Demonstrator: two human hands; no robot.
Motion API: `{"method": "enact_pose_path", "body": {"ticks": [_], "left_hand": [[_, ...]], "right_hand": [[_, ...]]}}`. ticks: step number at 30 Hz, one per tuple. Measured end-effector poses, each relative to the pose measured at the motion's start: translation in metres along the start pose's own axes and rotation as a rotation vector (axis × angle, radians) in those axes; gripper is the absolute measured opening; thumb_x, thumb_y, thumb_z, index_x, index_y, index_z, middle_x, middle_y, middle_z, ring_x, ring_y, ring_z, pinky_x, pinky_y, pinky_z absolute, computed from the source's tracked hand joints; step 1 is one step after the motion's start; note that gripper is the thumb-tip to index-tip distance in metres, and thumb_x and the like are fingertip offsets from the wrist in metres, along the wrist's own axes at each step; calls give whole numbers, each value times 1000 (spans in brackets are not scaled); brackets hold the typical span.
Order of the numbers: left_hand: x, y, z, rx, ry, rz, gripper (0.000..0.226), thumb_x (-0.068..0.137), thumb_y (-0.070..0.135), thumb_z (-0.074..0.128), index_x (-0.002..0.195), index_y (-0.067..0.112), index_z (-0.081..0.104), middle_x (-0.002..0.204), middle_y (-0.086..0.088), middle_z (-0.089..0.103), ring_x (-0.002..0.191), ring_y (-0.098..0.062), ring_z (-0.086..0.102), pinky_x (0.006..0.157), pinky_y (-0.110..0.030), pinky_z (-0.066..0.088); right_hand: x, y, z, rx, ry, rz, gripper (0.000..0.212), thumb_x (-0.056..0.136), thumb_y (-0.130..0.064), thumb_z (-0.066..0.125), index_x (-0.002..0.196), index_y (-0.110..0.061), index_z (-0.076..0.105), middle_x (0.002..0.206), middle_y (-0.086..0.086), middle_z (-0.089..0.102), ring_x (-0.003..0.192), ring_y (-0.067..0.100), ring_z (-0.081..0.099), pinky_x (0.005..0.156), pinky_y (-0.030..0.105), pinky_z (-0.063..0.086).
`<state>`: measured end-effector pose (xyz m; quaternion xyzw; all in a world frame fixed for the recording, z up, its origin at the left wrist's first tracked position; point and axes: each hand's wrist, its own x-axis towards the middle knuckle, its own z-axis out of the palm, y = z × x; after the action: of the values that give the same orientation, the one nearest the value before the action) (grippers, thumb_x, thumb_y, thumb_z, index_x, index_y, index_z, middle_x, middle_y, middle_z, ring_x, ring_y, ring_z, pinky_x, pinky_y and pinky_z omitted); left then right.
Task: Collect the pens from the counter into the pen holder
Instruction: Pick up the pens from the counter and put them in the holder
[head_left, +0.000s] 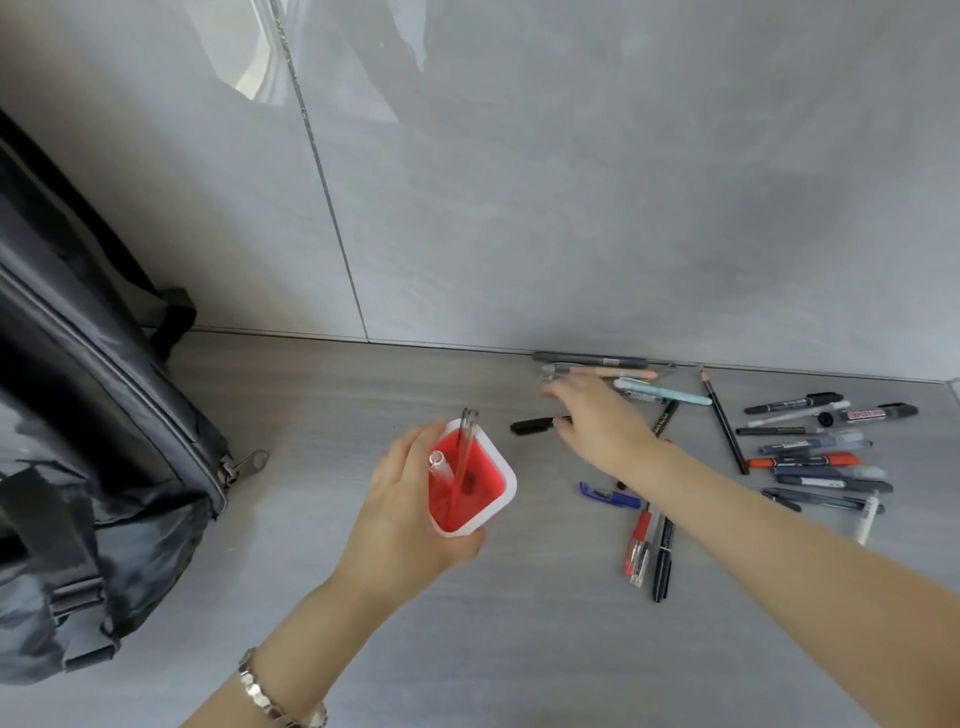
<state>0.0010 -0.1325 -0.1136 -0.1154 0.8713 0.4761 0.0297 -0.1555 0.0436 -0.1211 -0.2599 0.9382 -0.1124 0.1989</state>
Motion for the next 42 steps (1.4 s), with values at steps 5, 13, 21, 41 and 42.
{"method": "enact_pose_path", "body": {"ticks": [5, 13, 21, 41, 42], "left_hand": [[1, -3, 1, 10, 6, 10, 94, 55, 24, 81, 134, 27, 31, 128, 16, 37, 117, -2, 35, 98, -19, 33], [0, -3, 3, -3, 10, -9, 92, 56, 26, 81, 132, 32, 31, 124, 17, 38, 115, -1, 36, 96, -18, 34], [-5, 16, 4, -12, 12, -140, 85, 60, 19, 78, 130, 31, 31, 121, 17, 23, 117, -4, 27, 90, -18, 32], [-43, 87, 86, -30, 221, -107, 65, 55, 20, 82, 106, 32, 43, 100, 24, 40, 95, 7, 41, 75, -4, 33], [-43, 86, 85, -11, 211, -128, 67, 56, 18, 82, 109, 30, 43, 104, 19, 39, 98, 2, 41, 79, -9, 32]], "right_hand": [[15, -1, 24, -298, -81, -171, 27, 83, 1, 51, 110, 4, 54, 115, 22, 52, 104, 36, 51, 76, 41, 40], [40, 26, 16, -433, 131, 10, 30, 75, 11, 63, 103, 4, 57, 99, 24, 59, 85, 38, 60, 54, 37, 41], [6, 2, -19, 51, 304, -49, 36, 90, -1, 44, 126, 0, 44, 108, 16, 60, 101, 31, 54, 79, 30, 44], [-157, 42, -11, 663, 444, -183, 20, 85, -9, 59, 105, -9, 65, 100, -5, 59, 94, -6, 54, 86, 5, 41], [-155, 63, -7, 505, 433, -176, 22, 84, 3, 57, 99, -7, 68, 97, 3, 64, 91, 2, 57, 84, 9, 43]]}}
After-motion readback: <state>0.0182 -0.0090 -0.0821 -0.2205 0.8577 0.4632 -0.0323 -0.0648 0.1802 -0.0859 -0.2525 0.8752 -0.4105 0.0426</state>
